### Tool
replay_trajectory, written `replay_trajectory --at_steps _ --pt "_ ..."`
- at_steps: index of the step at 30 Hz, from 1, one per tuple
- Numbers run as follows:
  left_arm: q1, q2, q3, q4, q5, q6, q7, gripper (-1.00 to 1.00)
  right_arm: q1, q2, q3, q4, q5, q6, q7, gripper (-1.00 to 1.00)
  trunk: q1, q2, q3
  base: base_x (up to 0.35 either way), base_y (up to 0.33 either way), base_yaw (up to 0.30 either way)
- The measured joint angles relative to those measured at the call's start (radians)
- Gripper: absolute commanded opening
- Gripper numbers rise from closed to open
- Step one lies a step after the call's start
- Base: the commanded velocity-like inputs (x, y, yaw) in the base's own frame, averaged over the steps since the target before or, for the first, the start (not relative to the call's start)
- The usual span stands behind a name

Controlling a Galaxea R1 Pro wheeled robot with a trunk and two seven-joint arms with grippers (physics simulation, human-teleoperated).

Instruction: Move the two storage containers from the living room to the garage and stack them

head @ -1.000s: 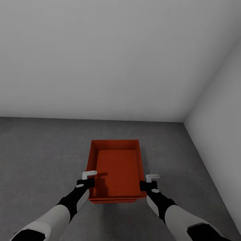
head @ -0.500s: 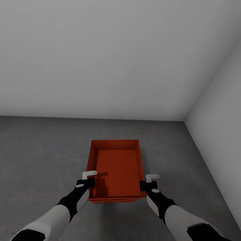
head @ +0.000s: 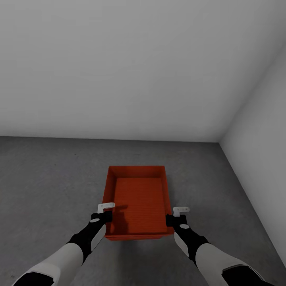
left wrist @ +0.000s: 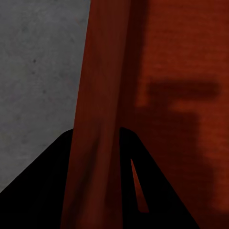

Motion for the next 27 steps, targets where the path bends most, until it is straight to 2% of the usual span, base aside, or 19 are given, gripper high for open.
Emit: replay_trajectory --at_steps 5,27 --pt "0.000 0.000 0.000 0.000 0.000 0.000 0.000 -1.00 0.000 0.000 0.000 0.000 0.000 0.000 0.000 -1.00 0.019 -0.035 -0.016 0.000 0.000 0.000" --pt "0.000 0.000 -0.001 0.000 0.001 -0.001 0.001 -1.00 0.000 0.000 0.000 -0.001 0.000 0.000 0.000 -1.00 0.019 -0.035 -0.016 0.000 0.000 0.000"
